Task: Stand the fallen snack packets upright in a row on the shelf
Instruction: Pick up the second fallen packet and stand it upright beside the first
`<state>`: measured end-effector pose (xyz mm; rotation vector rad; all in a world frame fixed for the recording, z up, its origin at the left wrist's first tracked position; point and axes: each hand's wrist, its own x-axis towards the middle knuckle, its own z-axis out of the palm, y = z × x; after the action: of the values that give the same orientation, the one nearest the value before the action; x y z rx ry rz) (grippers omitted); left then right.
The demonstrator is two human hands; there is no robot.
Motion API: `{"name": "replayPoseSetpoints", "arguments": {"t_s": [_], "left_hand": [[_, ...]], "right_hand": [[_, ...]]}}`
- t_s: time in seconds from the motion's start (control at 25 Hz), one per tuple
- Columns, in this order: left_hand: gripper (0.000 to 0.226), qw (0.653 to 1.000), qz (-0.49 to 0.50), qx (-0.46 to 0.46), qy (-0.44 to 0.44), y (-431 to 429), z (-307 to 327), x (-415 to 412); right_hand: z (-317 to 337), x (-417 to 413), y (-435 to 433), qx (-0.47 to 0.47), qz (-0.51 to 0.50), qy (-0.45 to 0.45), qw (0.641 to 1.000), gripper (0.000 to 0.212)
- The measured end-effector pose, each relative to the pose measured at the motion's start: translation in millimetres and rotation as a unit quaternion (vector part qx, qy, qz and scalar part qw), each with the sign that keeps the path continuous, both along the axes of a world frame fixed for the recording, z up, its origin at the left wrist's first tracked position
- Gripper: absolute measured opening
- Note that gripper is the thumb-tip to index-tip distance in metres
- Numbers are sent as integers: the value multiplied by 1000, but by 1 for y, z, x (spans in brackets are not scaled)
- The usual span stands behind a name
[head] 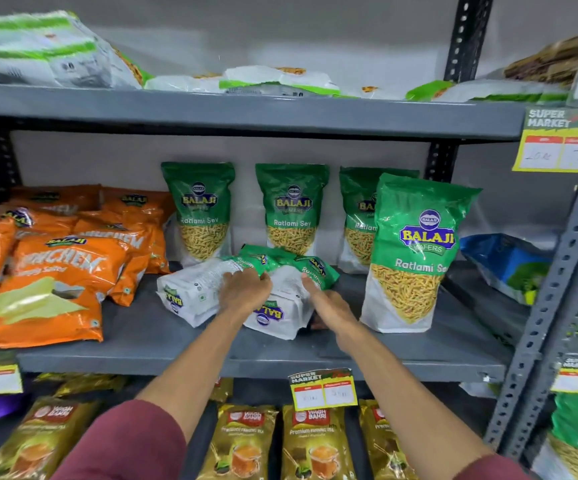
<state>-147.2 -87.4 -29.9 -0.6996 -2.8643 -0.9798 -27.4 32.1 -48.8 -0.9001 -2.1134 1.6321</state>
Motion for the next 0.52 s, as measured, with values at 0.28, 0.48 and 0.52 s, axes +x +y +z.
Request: {"name": "replayPoseSetpoints", "arguments": {"t_s": [0.28, 0.48, 0.52], "left_hand": [[21, 983, -68, 157, -73, -5, -8, -2], [37, 947, -95, 301, -54, -2, -12, 0], [36, 943, -101, 314, -43, -1, -15, -1]], "right_hand": [[-7, -19, -4, -18, -35, 103, 994, 41], [-4, -16, -8, 41, -38, 175, 983, 40], [-6, -16, -6, 58, -41, 189, 979, 43]]}}
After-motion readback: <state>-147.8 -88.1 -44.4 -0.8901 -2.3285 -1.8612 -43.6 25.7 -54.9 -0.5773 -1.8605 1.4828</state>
